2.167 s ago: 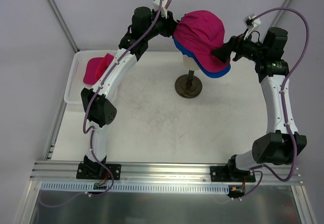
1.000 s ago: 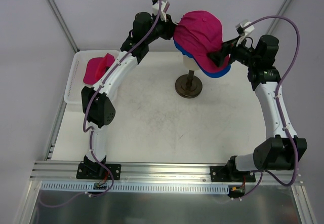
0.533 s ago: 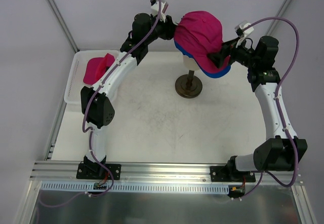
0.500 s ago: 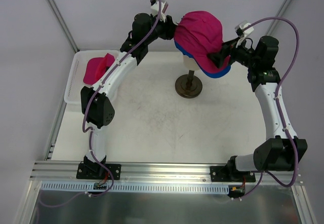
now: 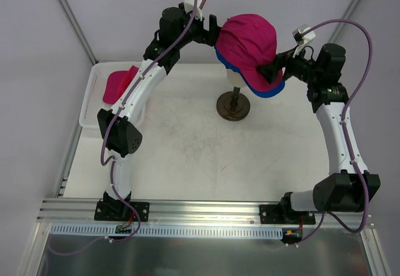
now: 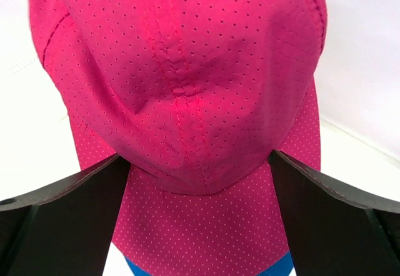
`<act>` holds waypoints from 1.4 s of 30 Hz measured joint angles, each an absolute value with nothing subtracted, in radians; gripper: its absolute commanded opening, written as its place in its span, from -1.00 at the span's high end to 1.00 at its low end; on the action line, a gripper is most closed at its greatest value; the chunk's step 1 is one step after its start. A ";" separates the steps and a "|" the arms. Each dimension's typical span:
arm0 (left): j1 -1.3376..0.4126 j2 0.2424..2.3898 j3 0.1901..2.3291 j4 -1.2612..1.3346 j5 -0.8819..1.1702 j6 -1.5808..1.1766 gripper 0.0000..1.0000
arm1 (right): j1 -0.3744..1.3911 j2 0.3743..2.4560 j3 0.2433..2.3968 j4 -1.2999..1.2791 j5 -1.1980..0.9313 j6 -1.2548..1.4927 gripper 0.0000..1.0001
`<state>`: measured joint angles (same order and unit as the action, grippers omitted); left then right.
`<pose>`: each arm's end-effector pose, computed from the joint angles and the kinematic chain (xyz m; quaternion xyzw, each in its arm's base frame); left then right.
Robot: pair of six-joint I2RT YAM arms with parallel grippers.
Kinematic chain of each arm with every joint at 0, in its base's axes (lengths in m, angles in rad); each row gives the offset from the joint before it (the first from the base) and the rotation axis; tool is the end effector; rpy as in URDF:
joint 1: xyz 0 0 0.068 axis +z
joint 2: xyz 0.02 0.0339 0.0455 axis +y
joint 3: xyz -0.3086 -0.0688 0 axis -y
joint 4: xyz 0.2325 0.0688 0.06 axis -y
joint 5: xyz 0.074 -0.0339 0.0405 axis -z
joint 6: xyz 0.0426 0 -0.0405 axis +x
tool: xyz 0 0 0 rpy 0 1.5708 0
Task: Stack the hats
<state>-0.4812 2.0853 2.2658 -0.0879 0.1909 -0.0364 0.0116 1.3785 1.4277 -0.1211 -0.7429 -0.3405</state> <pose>0.4440 -0.2410 0.4936 0.2166 0.6385 -0.2503 0.6948 0.2950 0.0322 0.4802 -0.3629 0.6283 0.1582 0.6697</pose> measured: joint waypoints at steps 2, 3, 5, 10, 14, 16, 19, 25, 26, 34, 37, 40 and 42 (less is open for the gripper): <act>-0.481 2.086 2.297 -0.099 0.190 -0.036 -0.92 | 0.012 1.369 1.426 -0.128 -0.742 -0.315 -0.99; -0.480 2.086 2.313 -0.104 0.192 -0.037 -0.93 | 0.014 1.365 1.425 -0.132 -0.742 -0.305 -0.99; -0.476 2.082 2.330 -0.101 0.198 -0.041 -0.93 | 0.015 1.356 1.424 -0.143 -0.744 -0.279 -0.99; -0.448 2.010 2.241 -0.106 0.211 -0.051 -0.94 | 0.015 1.344 1.428 -0.167 -0.791 -0.198 -0.99; -0.413 1.888 2.066 -0.117 0.216 -0.060 -0.90 | 0.001 1.345 1.433 -0.181 -0.855 -0.128 -0.99; -0.395 1.808 1.949 -0.117 0.224 -0.067 -0.81 | -0.028 1.344 1.430 -0.178 -0.904 -0.074 -0.99; -0.377 1.714 1.806 -0.113 0.248 -0.086 -0.59 | -0.090 1.341 1.404 -0.125 -0.974 0.051 -0.99; -0.380 1.617 1.646 -0.133 0.415 -0.108 -0.28 | -0.252 1.342 1.383 -0.018 -1.011 0.282 -0.99; -0.381 1.617 1.646 -0.139 0.442 -0.108 -0.25 | -0.263 1.342 1.383 -0.006 -1.010 0.300 -0.99; -0.395 1.712 1.755 -0.174 0.537 -0.145 0.00 | -0.258 1.354 1.308 0.103 -0.991 0.398 -0.99; -0.400 1.785 1.827 -0.178 0.549 -0.156 0.01 | -0.248 1.375 1.282 0.124 -0.979 0.413 -0.99; -0.401 1.854 1.903 -0.182 0.567 -0.170 0.00 | -0.233 1.383 1.254 0.142 -0.976 0.430 -0.96; -0.401 1.892 1.947 -0.184 0.575 -0.174 0.00 | -0.222 1.383 1.235 0.155 -0.977 0.440 -0.96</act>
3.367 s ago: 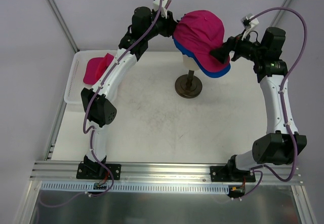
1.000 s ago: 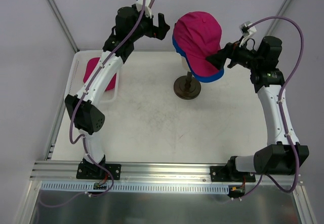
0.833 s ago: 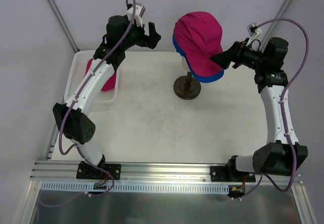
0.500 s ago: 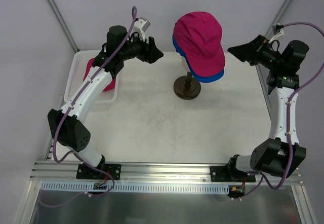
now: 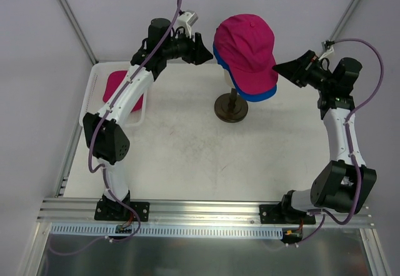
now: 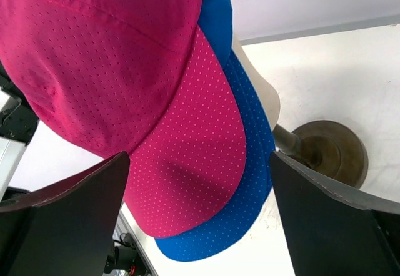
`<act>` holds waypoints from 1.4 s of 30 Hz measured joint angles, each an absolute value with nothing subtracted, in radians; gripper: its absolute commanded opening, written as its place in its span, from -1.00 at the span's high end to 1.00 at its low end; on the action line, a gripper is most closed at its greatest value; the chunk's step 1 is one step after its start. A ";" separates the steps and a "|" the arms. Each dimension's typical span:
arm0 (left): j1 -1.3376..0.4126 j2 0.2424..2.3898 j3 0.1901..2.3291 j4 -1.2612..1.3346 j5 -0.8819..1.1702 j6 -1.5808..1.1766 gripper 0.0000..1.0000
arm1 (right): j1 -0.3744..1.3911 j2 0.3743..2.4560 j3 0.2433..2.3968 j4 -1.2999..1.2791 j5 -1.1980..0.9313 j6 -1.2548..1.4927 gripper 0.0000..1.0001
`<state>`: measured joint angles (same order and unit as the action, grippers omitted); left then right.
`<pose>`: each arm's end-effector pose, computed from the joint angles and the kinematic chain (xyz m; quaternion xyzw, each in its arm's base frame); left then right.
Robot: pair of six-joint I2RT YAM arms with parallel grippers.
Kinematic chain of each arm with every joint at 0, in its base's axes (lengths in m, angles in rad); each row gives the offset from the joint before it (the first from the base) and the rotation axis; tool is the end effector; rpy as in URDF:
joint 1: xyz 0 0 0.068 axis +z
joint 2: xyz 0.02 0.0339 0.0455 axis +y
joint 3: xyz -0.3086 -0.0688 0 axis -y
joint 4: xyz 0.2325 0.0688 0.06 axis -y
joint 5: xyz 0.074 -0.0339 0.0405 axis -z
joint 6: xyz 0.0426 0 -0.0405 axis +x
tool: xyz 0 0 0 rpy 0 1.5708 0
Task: Stack the hats
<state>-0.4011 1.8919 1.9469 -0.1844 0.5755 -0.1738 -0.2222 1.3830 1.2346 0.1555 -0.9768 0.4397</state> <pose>0.4099 -0.1990 0.4649 0.2678 0.6946 -0.3839 0.5464 0.2995 -0.0315 0.4423 -0.1127 0.6966 0.3967 0.5871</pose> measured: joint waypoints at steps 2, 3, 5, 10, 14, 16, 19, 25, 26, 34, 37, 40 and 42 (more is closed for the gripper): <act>-0.402 1.924 1.991 -0.187 0.580 -0.177 -0.01 | -0.210 1.382 1.214 0.177 -0.979 0.445 -0.95; -0.404 1.938 2.015 -0.191 0.584 -0.179 -0.04 | -0.202 1.379 1.200 0.185 -0.982 0.447 -0.95; -0.407 1.961 2.054 -0.194 0.584 -0.186 -0.07 | -0.183 1.369 1.169 0.196 -0.985 0.450 -0.95; -0.407 2.037 2.185 -0.202 0.583 -0.200 -0.11 | -0.139 1.322 1.105 0.206 -0.984 0.444 -0.95; -0.404 2.104 2.276 -0.201 0.561 -0.210 -0.16 | -0.085 1.279 1.071 0.206 -0.984 0.440 -0.95; -0.404 2.131 2.310 -0.199 0.549 -0.216 -0.17 | -0.055 1.262 1.056 0.205 -0.982 0.437 -0.95; -0.405 2.163 2.337 -0.193 0.541 -0.222 -0.21 | -0.018 1.250 1.047 0.205 -0.981 0.435 -0.95; -0.405 2.199 2.345 -0.188 0.518 -0.227 -0.39 | 0.060 1.248 1.047 0.205 -0.965 0.433 -0.98; -0.405 2.200 2.342 -0.187 0.513 -0.227 -0.40 | 0.065 1.248 1.047 0.205 -0.963 0.432 -0.98; -0.363 2.017 2.087 -0.187 0.367 -0.216 -0.63 | -0.031 1.201 1.019 0.174 -0.955 0.418 -1.00; -0.280 1.856 1.946 -0.216 0.314 -0.187 -0.62 | -0.126 1.168 1.029 0.131 -0.958 0.395 -0.99; -0.117 1.687 1.827 -0.238 0.310 -0.175 -0.52 | -0.198 1.152 1.081 0.047 -0.955 0.334 -0.99; 0.017 1.616 1.788 -0.253 0.309 -0.154 -0.53 | -0.221 1.150 1.127 -0.017 -0.946 0.272 -0.99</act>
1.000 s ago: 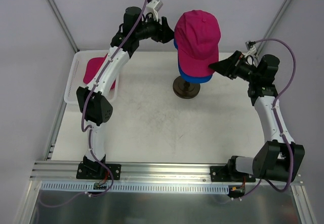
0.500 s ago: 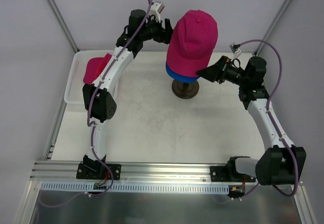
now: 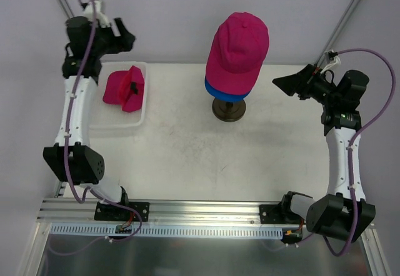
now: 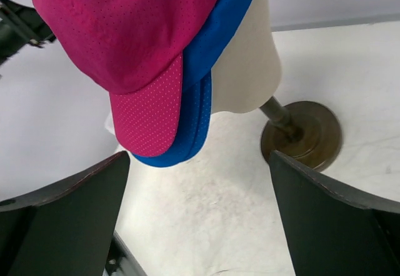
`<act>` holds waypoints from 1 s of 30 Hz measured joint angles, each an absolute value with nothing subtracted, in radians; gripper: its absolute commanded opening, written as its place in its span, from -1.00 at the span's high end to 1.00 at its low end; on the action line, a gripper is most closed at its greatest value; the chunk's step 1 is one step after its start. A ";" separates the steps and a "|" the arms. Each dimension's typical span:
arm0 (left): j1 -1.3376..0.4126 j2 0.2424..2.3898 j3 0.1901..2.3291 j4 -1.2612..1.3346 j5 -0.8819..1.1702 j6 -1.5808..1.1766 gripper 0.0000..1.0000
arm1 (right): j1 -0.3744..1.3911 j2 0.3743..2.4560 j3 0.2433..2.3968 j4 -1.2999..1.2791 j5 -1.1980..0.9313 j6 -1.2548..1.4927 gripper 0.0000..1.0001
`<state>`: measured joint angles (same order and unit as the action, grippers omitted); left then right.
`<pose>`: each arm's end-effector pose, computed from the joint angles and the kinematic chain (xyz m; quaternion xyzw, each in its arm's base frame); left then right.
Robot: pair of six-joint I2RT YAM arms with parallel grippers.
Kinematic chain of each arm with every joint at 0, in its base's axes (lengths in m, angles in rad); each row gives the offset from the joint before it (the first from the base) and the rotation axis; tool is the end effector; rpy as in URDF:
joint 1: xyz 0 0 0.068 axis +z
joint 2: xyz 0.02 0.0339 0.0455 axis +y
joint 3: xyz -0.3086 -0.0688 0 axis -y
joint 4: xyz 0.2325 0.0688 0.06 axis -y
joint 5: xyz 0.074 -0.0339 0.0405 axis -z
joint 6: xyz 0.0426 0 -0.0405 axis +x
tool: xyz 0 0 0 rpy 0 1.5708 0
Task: Stack the hats
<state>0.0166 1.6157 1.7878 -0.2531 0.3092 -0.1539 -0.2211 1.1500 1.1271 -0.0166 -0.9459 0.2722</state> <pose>0.3670 -0.0069 0.5114 0.0422 0.7326 -0.1589 0.6605 0.2287 -0.0160 0.4459 -0.1494 0.6994 0.3440 0.6083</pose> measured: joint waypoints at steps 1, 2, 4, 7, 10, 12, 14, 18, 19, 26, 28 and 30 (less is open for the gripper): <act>0.083 1.592 1.769 -0.258 0.307 -0.134 -0.57 | -0.227 1.148 1.148 -0.045 -0.940 0.239 -0.99; 0.125 1.579 1.755 -0.269 0.303 -0.111 -0.59 | -0.229 1.145 1.163 -0.072 -0.933 0.208 -0.99; 0.180 1.571 1.718 -0.293 0.302 -0.051 -0.57 | -0.231 1.135 1.175 -0.111 -0.923 0.158 -0.99; 0.173 1.623 1.674 -0.339 0.305 0.029 -0.51 | -0.232 1.129 1.177 -0.157 -0.908 0.108 -0.99; 0.161 1.738 1.668 -0.376 0.315 0.068 -0.48 | -0.232 1.129 1.177 -0.195 -0.896 0.080 -0.99; 0.157 1.821 1.671 -0.396 0.340 0.067 -0.49 | -0.232 1.129 1.177 -0.209 -0.892 0.062 -0.99; 0.158 1.922 1.703 -0.418 0.381 0.046 -0.48 | -0.232 1.129 1.176 -0.221 -0.886 0.049 -0.99; 0.151 2.085 1.814 -0.433 0.418 -0.009 -0.47 | -0.232 1.129 1.172 -0.232 -0.875 0.036 -0.99; 0.149 2.109 1.832 -0.433 0.418 -0.013 -0.47 | -0.233 1.129 1.171 -0.236 -0.875 0.034 -0.99; 0.119 2.160 1.915 -0.435 0.418 -0.035 -0.07 | -0.238 1.110 1.165 -0.270 -0.871 0.006 -0.99; 0.117 2.162 1.937 -0.431 0.416 -0.041 0.15 | -0.240 1.099 1.165 -0.287 -0.871 -0.008 -0.99; 0.120 2.162 1.947 -0.426 0.416 -0.046 0.30 | -0.241 1.090 1.165 -0.299 -0.871 -0.018 -0.99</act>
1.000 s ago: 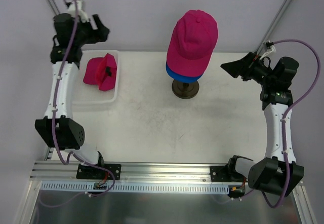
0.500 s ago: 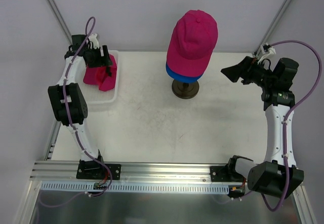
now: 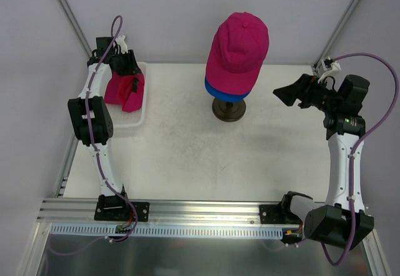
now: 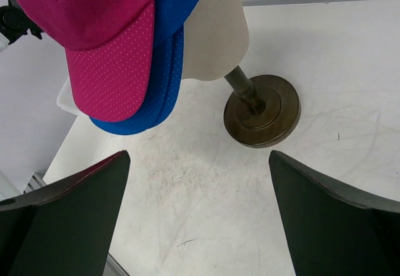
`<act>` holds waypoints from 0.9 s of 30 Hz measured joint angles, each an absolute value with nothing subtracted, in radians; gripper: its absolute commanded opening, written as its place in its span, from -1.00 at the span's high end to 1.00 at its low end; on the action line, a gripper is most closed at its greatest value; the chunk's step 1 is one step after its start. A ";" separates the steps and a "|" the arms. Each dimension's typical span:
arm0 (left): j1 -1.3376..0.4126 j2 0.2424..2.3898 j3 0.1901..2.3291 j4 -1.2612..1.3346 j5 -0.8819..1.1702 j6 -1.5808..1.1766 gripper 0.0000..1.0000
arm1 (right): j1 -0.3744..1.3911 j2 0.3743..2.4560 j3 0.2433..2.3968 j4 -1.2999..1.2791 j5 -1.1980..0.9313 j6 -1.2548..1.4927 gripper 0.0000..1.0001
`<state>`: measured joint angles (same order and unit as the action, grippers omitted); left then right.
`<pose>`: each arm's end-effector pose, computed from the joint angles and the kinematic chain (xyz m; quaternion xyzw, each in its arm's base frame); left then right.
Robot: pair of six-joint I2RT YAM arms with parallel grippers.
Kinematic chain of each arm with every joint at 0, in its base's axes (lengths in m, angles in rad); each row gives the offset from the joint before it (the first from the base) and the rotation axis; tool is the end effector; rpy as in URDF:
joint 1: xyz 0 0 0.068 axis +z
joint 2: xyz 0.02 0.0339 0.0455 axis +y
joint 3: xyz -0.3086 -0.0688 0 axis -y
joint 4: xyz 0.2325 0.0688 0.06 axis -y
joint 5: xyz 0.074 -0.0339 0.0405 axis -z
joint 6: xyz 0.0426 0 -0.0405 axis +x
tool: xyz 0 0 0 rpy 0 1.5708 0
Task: Stack the hats
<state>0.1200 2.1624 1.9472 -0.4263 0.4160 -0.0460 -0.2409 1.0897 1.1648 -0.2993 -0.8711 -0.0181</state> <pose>0.5209 0.0455 0.3110 0.0197 0.8794 -0.1683 0.4450 0.2053 -0.0169 0.4418 -0.1827 0.7336 0.2541 0.6032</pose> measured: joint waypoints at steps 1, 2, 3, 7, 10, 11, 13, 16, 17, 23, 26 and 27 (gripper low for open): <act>0.125 2.162 1.950 -0.425 0.417 -0.047 0.36 | -0.242 1.086 1.165 -0.303 -0.871 -0.021 -0.99; 0.129 2.162 1.950 -0.424 0.419 -0.048 0.45 | -0.242 1.084 1.165 -0.304 -0.871 -0.023 -0.99; 0.133 2.162 1.950 -0.425 0.423 -0.051 0.47 | -0.242 1.084 1.165 -0.304 -0.871 -0.025 -0.99; 0.146 2.162 1.950 -0.424 0.456 -0.053 0.59 | -0.243 1.084 1.169 -0.307 -0.871 -0.024 -0.99; 0.152 2.162 1.950 -0.425 0.469 -0.054 0.79 | -0.243 1.084 1.185 -0.317 -0.871 -0.025 -0.99; 0.152 2.162 1.950 -0.425 0.473 -0.054 0.82 | -0.243 1.084 1.193 -0.319 -0.871 -0.025 -0.99; 0.152 2.162 1.950 -0.424 0.488 -0.054 0.68 | -0.244 1.083 1.207 -0.319 -0.872 -0.026 -0.99; 0.152 2.162 1.950 -0.425 0.497 -0.058 0.23 | -0.245 1.082 1.215 -0.319 -0.872 -0.025 -0.99; 0.152 2.162 1.950 -0.424 0.498 -0.058 0.18 | -0.245 1.082 1.215 -0.319 -0.872 -0.025 -0.99; 0.152 2.162 1.950 -0.425 0.493 -0.062 0.09 | -0.245 1.076 1.214 -0.320 -0.877 -0.020 -0.99; 0.152 2.163 1.950 -0.425 0.469 -0.062 0.08 | -0.245 1.074 1.214 -0.320 -0.879 -0.016 -0.99; 0.152 2.164 1.951 -0.425 0.459 -0.062 0.08 | -0.245 1.074 1.214 -0.320 -0.879 -0.015 -0.99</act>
